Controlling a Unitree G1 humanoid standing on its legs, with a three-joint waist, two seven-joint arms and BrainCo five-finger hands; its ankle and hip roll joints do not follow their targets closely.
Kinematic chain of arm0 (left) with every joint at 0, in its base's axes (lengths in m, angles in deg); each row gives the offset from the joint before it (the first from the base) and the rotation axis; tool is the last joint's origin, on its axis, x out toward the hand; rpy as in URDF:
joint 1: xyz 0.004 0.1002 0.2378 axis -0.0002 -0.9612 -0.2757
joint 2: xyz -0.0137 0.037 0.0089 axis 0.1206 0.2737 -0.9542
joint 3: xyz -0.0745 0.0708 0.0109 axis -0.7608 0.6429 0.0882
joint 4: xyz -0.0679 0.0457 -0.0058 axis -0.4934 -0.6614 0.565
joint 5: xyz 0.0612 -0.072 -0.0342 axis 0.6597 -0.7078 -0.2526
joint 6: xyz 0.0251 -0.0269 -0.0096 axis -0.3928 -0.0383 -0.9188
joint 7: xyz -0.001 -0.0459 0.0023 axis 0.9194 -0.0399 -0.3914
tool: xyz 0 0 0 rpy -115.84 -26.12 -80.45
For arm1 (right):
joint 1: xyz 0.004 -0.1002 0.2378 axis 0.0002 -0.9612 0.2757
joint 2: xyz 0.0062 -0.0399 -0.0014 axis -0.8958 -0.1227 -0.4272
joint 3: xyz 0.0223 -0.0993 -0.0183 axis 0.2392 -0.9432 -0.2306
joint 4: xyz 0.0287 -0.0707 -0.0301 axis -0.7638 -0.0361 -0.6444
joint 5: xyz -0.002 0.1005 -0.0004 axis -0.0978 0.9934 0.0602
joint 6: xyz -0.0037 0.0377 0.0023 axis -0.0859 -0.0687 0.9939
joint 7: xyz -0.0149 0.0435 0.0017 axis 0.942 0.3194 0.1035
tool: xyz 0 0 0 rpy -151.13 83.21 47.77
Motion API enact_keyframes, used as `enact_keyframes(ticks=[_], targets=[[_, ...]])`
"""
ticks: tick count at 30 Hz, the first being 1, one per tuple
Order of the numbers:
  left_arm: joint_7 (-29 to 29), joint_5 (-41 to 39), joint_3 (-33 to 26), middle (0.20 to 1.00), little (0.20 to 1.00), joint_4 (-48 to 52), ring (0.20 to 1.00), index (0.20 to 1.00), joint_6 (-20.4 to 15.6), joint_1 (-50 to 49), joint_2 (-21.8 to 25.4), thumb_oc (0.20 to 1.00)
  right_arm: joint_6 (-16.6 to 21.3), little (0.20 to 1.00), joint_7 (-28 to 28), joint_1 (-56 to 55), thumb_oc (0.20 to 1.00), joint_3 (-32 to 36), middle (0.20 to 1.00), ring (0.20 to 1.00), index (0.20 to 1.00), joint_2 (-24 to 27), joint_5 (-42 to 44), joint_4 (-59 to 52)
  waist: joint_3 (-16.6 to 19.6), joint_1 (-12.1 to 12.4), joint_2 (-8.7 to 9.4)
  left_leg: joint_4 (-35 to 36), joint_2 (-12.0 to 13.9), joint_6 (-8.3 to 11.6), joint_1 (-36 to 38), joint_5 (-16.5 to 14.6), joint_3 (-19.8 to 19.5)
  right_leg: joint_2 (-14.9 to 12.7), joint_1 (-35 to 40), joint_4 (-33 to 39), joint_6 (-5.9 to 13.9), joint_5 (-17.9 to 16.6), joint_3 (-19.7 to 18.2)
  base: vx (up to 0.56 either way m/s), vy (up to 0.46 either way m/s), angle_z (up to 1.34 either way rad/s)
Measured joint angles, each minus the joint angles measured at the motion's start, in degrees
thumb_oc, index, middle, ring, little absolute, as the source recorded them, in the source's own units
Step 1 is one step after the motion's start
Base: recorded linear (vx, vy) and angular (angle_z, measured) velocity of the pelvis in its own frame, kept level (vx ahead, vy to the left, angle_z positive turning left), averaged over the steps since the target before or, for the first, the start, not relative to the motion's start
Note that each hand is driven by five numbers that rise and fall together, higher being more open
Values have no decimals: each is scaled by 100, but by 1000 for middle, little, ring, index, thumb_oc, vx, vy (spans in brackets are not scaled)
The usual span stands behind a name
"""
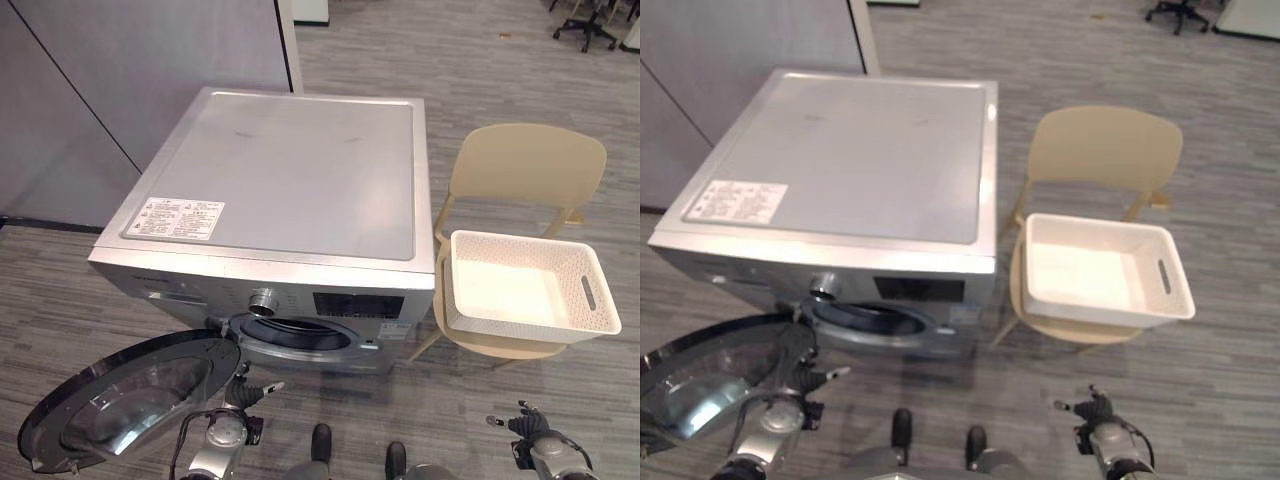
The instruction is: Grab the laundry basket,head to the washer,open it,put in the laundry and shut it.
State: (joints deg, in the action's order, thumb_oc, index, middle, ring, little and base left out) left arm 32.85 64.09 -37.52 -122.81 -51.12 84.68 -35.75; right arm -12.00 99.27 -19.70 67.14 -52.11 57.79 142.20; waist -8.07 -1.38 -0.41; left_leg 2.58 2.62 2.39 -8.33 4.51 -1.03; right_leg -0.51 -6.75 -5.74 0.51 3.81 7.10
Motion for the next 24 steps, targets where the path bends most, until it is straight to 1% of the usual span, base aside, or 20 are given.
enact_keyframes(ticks=[2,4,5,6,7,8,9,11,12,13,15,16,17,18,19,20,21,22,23,24], targets=[[6,-1,-88,1000,1000,-5,1000,1000,8,479,80,1000,-39,1000,104,457,1000,-159,1000,1000,1000,-7,-3,17,-349,-29,8,-465,-122,-82,-737,50,71,-97,-729,-417,99,-46,-100,-383,190,-26],[10,-1,50,1000,1000,-111,1000,1000,8,804,140,1000,-83,1000,73,527,1000,-220,1000,1000,1000,-13,-15,0,-582,54,15,-579,-67,-198,-771,79,203,-142,-817,-584,243,-152,-127,-217,94,-13],[6,5,4,1000,1000,-91,1000,1000,-4,855,141,1000,-83,1000,76,518,1000,-215,1000,1000,1000,-15,-31,0,-616,52,-26,-508,-65,-346,-626,-47,200,-162,-721,-720,237,-8,-142,-126,27,4],[5,6,-37,1000,1000,-29,1000,1000,-33,850,144,1000,-75,1000,77,477,1000,-219,1000,1000,1000,-15,-42,5,-619,84,-21,-479,-73,-374,-527,-36,197,-174,-696,-963,300,176,-180,-141,-4,15],[4,6,-111,1000,1000,91,1000,1000,-78,779,147,1000,-76,1000,74,400,1000,-231,1000,1000,1000,-15,-42,4,-618,208,-23,-438,-40,-421,-432,-41,209,-95,-695,-1762,385,594,-249,-141,-30,9],[3,5,-216,1000,1000,304,1000,1000,-110,587,196,1000,-47,1000,72,262,1000,-261,1000,1000,1000,-21,-43,1,-566,382,65,-412,-21,-403,-342,31,236,85,-511,-2560,475,903,-377,-290,-84,0],[5,4,-280,1000,1000,352,1000,1000,-103,378,311,1000,-22,1000,72,242,1000,-261,1000,1000,1000,-46,-42,-2,-489,558,198,-390,-33,-339,-363,136,232,164,-107,-2379,462,991,-375,-303,-79,-13],[12,5,-268,1000,1000,363,1000,1000,-97,235,396,1000,27,1000,90,241,1000,-260,1000,1000,1000,-66,-40,2,-378,784,369,-402,-159,-204,-596,301,261,224,584,-582,304,977,-243,-270,-21,-15],[5,5,-260,1000,1000,349,1000,1000,-89,226,391,1000,50,1000,97,253,1000,-260,1000,1000,1000,-48,-40,10,-349,803,416,-396,-209,-159,-740,359,238,239,892,144,130,862,-257,-228,31,32],[0,3,-243,1000,1000,335,1000,1000,-70,184,227,1000,58,1000,98,379,1000,-264,1000,1000,1000,-8,-37,150,-404,802,250,-313,-131,-85,-938,634,4,446,938,668,-198,448,-158,-479,97,54],[-29,3,-115,1000,1000,385,1000,1000,-64,179,172,1000,43,1000,83,367,1000,-334,1000,1000,1000,-54,-37,186,-458,825,170,-233,-17,205,-1066,1083,-121,581,804,478,-183,426,-50,-368,114,57],[-26,5,-21,1000,1000,404,1000,1000,-51,242,158,1000,54,1000,88,350,1000,-451,1000,1000,1000,-47,-37,339,-497,800,86,-180,18,498,-1109,1438,-485,637,667,174,-281,366,75,-204,104,91],[-61,8,201,1000,1000,514,1000,1000,-57,335,207,1000,55,1000,84,249,1000,-467,1000,1000,1000,-28,-39,322,-541,700,133,-111,-24,539,-1188,1891,-855,539,490,-88,-323,341,162,-173,168,97],[-71,13,268,1000,1000,606,1000,1000,-89,309,285,1000,10,1000,88,184,1000,-424,1000,1000,1000,-63,-37,339,-530,700,341,-393,-131,560,-1217,1553,-624,377,515,-19,-389,371,154,-172,168,56],[-68,17,236,1000,1000,593,1000,1000,-91,286,324,1000,11,1000,82,160,1000,-402,1000,1000,1000,-31,-39,347,-493,740,529,-1033,-155,500,-1249,720,-498,213,380,96,-614,310,108,-126,182,-5],[-75,18,200,1000,1000,585,1000,1000,-80,278,333,1000,87,1000,86,232,1000,-402,1000,1000,1000,40,-42,312,-527,666,560,-1584,-161,426,-1229,134,-415,147,388,219,-614,234,152,-74,229,0],[-96,18,192,1000,1000,580,1000,1000,-83,312,308,1000,87,1000,90,249,1000,-342,1000,1000,1000,77,-41,310,-529,488,514,-1599,-66,398,-1022,-56,-455,79,389,324,-581,125,240,-37,310,26],[-95,18,158,1000,1000,575,1000,1000,-98,343,273,1000,50,1000,84,219,1000,-254,1000,1000,1000,66,-41,368,-528,417,508,-1501,6,505,-778,-185,-445,58,333,313,-509,65,251,39,324,47],[-81,18,154,1000,1000,701,1000,1000,-95,403,284,1000,1,1000,76,156,1000,-184,1000,1000,1000,25,-40,413,-519,306,449,-1393,92,479,-488,-348,-426,74,290,342,-403,-7,263,81,271,32],[-80,33,156,1000,1000,876,1000,1000,-99,451,278,1000,-37,1000,63,61,1000,-153,1000,1000,1000,5,-41,463,-520,288,400,-929,127,394,-147,-404,-432,72,290,429,-348,-90,252,56,260,17]])
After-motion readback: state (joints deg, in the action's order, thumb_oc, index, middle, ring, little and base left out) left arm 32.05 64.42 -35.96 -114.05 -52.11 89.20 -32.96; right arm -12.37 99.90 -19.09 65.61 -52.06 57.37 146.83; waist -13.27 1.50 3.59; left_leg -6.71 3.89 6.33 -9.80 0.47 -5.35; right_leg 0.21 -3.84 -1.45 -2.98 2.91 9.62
